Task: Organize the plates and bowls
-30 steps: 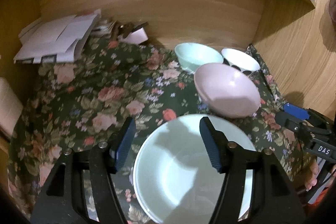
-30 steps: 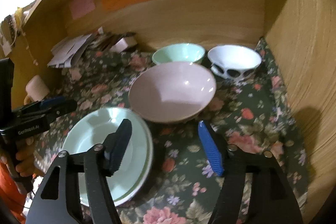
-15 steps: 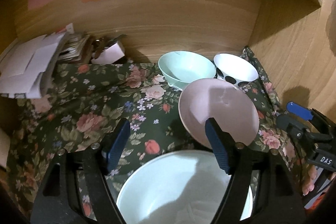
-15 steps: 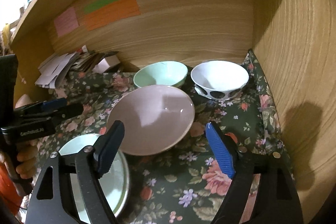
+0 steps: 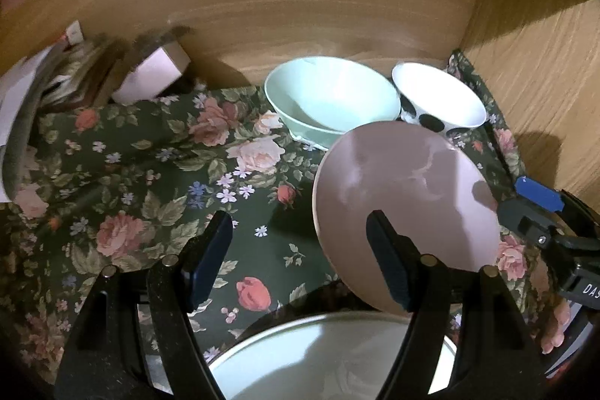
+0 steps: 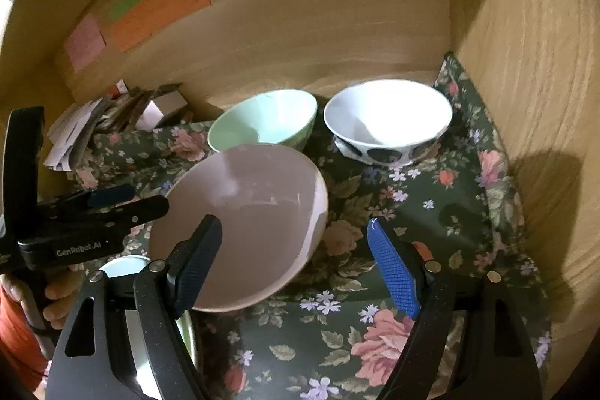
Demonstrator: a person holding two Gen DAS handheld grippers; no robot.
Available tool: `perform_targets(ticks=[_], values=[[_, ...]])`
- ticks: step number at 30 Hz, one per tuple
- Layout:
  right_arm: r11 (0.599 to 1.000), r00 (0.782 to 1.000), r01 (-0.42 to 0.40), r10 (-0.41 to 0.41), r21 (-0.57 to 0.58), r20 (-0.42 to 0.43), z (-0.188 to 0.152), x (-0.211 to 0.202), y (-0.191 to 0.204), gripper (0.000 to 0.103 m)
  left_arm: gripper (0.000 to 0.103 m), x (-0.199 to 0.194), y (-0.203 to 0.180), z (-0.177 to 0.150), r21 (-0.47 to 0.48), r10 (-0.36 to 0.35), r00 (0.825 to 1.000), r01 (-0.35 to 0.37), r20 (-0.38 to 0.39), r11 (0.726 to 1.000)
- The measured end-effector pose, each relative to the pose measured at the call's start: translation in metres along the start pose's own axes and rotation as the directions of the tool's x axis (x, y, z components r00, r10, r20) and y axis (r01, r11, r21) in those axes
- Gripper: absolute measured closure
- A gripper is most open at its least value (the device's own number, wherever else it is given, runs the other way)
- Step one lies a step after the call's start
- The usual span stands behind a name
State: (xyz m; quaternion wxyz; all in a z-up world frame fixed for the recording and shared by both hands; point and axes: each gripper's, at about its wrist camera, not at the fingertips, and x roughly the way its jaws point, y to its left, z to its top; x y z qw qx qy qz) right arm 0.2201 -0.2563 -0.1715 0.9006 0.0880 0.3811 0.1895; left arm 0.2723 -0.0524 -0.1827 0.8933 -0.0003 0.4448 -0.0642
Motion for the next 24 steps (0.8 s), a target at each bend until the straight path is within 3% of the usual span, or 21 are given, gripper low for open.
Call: perform_targets(ticks=[8,12,20,24], values=[[1.000,0.999,-0.003,0.003,0.010,-0.050,-0.005,0.025,-0.003,0.025,0.031,0.023,0.000,0.003,-0.010,-0.029,0.997,0.029,-0.067,1.000],[1.000,0.997,-0.011,0.012,0.014,-0.073,-0.008,0.033,-0.003,0.026,0.043,0.031,-0.002,0.001,-0.007,-0.037,0.995,0.037,-0.090,0.999],[0.999,0.994,-0.040,0.043,0.024,-0.101,-0.009,0.040,-0.004,0.044,0.054,0.037,-0.006,0.001,-0.002,-0.047,0.994,0.047,-0.094,0.999],[0.999,0.992,-0.048,0.051,0.026,-0.112,-0.011,0.043,-0.003,0.049,0.061,0.041,-0.010,0.000,0.011,-0.054,0.993,0.056,-0.104,0.998]])
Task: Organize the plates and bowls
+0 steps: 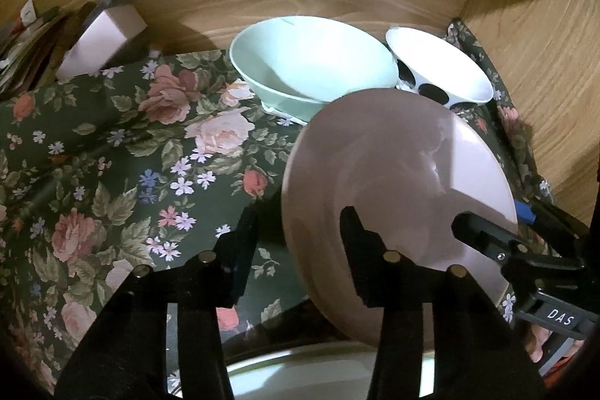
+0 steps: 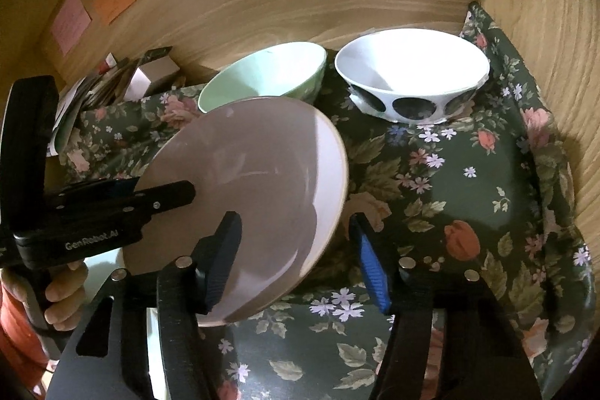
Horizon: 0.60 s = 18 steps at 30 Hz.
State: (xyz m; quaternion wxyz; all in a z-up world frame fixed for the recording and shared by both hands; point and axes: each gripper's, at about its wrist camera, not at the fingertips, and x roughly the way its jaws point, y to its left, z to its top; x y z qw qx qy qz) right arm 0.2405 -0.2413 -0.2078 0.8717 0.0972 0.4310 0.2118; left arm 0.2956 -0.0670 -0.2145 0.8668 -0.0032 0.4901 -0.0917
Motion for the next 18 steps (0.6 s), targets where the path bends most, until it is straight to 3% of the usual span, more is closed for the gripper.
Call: perform_targets(ticks=[10,18], values=[[1.000,0.999,-0.020,0.021,0.016,-0.025,0.000,0.006,-0.003,0.073,0.080,0.009,-0.004,-0.002,0.002,-0.032,0.999,0.032,-0.027,0.999],[1.000,1.000,-0.019,0.020,0.021,-0.022,0.000,0.006,-0.004,0.076,0.082,0.010,-0.011,-0.003,0.017,-0.018,1.000,0.018,-0.011,1.000]])
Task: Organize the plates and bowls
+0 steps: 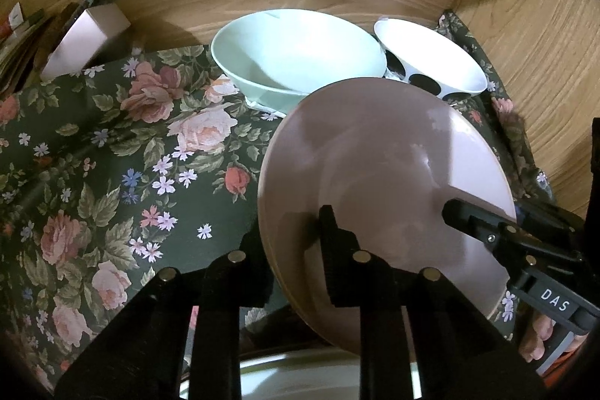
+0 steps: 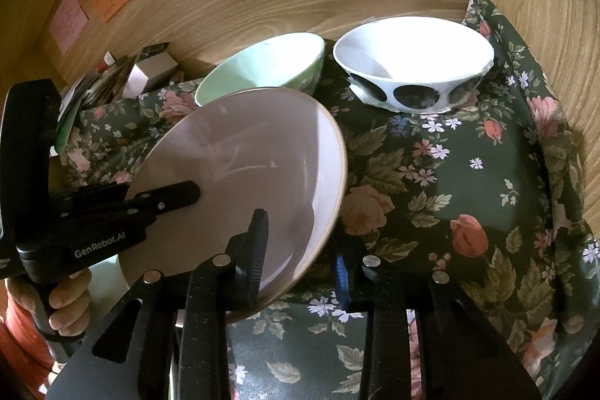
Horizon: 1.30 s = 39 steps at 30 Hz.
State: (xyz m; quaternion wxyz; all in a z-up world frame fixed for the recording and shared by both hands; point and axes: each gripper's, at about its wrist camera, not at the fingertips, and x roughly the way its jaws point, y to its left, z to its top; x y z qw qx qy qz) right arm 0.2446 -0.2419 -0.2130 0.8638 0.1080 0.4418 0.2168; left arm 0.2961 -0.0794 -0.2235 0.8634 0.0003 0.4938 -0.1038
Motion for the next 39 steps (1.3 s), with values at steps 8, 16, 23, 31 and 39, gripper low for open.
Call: perform_targets(ticks=[8,16,23,31,39], values=[[1.000,1.000,0.005,-0.005,0.009,0.010,0.000,-0.006,-0.001,0.076,0.082,-0.012,-0.004,-0.001,0.003,-0.001,1.000,0.000,0.023,1.000],[1.000,0.998,0.009,-0.008,-0.015,0.068,0.003,-0.032,0.012,0.076,0.082,-0.040,-0.004,-0.001,0.001,-0.011,0.997,0.011,0.077,1.000],[0.999,0.994,0.008,-0.004,-0.034,0.105,0.002,-0.051,0.026,0.076,0.082,-0.063,-0.002,-0.005,-0.013,-0.010,0.993,0.011,0.115,1.000],[0.998,0.992,-0.007,0.015,-0.065,0.127,-0.004,-0.065,0.051,0.076,0.082,-0.094,0.009,-0.019,-0.030,0.009,0.987,-0.005,0.161,1.000],[0.994,0.990,-0.042,0.056,-0.105,0.129,-0.012,-0.069,0.079,0.076,0.082,-0.120,0.026,-0.041,-0.062,0.048,0.981,-0.037,0.189,0.997]])
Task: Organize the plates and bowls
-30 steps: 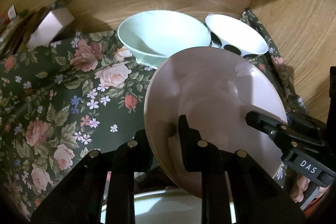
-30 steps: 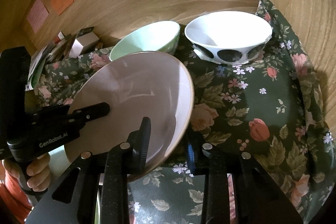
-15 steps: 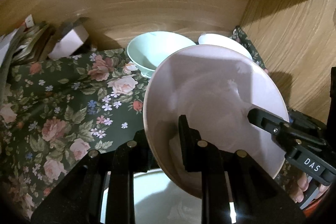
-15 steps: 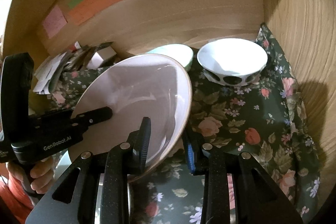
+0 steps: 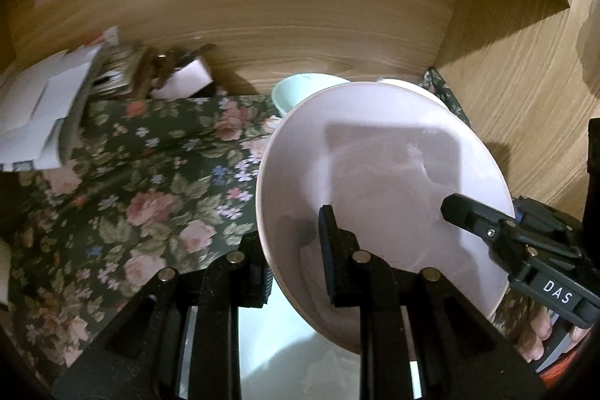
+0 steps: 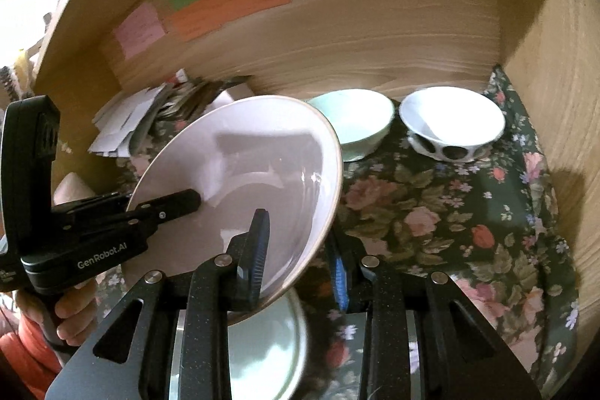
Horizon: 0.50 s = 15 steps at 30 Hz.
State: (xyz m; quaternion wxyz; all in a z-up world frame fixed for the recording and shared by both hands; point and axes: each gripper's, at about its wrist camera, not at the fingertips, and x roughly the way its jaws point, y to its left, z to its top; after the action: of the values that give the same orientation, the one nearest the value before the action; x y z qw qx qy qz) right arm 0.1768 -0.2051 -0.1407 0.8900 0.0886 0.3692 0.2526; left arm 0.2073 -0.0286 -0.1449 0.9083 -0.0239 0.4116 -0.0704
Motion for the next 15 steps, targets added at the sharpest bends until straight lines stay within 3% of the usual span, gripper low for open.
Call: perform_targets(ticks=[15], values=[[0.994,0.997,-0.077,0.076,-0.076,-0.009,-0.012,0.006,0.061,0.076,0.082,-0.052,0.052,-0.039,-0.077,0.061,0.997,-0.057,0.045,0.995]])
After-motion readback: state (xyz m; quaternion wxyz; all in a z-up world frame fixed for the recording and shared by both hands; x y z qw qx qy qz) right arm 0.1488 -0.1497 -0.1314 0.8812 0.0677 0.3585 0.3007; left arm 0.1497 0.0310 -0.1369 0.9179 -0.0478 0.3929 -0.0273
